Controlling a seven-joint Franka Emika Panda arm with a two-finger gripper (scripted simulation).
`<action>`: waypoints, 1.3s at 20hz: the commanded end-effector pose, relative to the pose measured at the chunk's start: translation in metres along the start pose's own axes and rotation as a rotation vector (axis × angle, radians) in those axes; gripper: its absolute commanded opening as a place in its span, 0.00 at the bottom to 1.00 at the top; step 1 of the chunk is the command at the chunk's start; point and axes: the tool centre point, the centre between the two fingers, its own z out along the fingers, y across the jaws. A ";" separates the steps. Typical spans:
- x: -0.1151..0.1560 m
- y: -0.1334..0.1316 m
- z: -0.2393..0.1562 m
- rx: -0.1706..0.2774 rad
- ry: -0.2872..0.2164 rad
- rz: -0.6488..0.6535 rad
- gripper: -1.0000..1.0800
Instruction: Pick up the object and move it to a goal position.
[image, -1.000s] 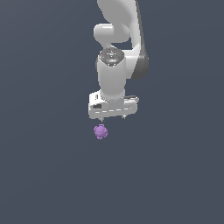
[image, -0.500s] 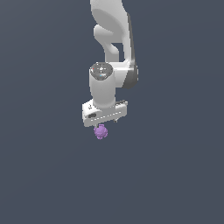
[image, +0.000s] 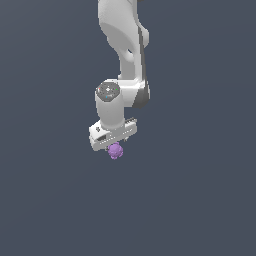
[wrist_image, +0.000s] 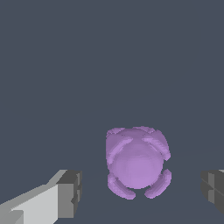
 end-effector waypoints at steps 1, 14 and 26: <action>-0.003 0.003 0.005 0.000 -0.001 -0.027 0.96; -0.006 0.005 0.020 0.000 -0.002 -0.052 0.96; -0.006 0.006 0.061 0.000 -0.002 -0.055 0.96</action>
